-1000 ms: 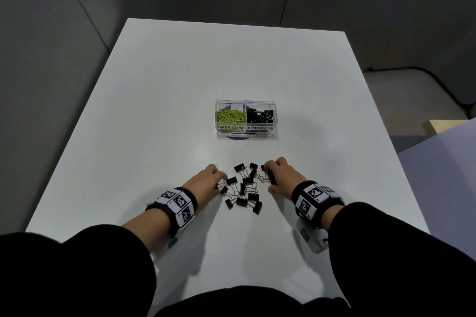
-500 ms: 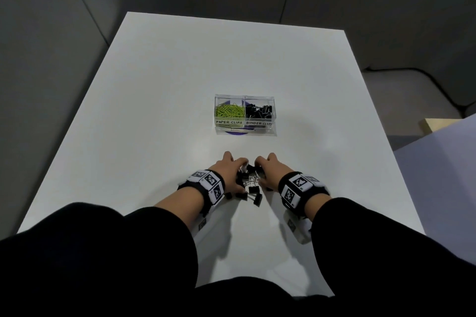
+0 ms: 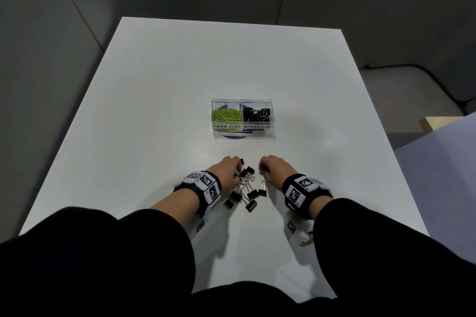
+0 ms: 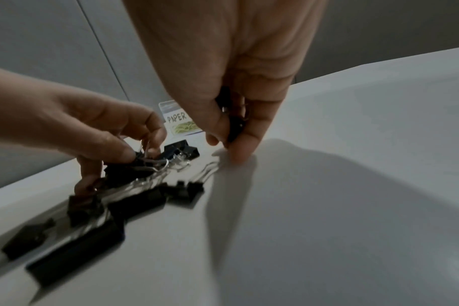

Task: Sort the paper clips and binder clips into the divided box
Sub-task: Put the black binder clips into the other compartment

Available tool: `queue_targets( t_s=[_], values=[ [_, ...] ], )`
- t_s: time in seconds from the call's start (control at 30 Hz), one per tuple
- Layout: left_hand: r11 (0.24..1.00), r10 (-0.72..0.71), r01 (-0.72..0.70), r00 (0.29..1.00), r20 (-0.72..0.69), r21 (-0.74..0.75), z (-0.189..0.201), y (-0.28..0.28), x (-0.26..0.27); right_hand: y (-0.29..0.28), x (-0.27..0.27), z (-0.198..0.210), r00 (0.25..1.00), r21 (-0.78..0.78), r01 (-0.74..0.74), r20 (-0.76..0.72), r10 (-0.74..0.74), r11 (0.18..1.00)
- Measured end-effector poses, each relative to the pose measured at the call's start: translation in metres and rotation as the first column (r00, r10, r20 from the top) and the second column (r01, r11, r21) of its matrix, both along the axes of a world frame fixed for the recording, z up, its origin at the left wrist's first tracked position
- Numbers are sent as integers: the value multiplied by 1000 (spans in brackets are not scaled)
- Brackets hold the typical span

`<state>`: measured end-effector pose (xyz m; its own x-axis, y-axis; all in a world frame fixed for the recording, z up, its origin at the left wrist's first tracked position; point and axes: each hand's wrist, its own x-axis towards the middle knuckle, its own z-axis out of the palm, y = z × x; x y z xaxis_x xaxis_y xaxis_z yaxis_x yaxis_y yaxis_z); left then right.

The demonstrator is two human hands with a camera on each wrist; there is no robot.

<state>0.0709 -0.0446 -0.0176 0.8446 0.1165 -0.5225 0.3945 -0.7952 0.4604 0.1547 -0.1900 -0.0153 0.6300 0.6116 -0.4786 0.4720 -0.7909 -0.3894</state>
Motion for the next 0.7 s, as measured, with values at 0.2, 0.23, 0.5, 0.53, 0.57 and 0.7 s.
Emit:
queue_targets(
  t_s=[0.2, 0.23, 0.5, 0.53, 0.57, 0.7],
  values=[
    [994, 46, -40, 997, 61, -102, 6, 11, 2, -1, 3, 21, 992, 58, 124, -23, -122, 991],
    [992, 67, -60, 996, 62, -106, 8, 12, 1, -1, 2, 23, 990, 52, 139, -31, -138, 989],
    [987, 140, -145, 987, 74, 67, 17, 36, -11, -6, -11, 17, 999, -251, -27, -29, 20, 968],
    [986, 126, -133, 989, 76, 95, 16, 38, -14, -6, -11, 17, 999, -278, -29, -27, 23, 960],
    [986, 105, -114, 992, 77, 123, 16, 39, -17, -6, -11, 16, 999, -290, -26, -25, 20, 957],
    [974, 17, -35, 996, 82, 224, 15, 37, -29, -6, -12, 15, 998, -260, 35, -46, -48, 965]
  ],
)
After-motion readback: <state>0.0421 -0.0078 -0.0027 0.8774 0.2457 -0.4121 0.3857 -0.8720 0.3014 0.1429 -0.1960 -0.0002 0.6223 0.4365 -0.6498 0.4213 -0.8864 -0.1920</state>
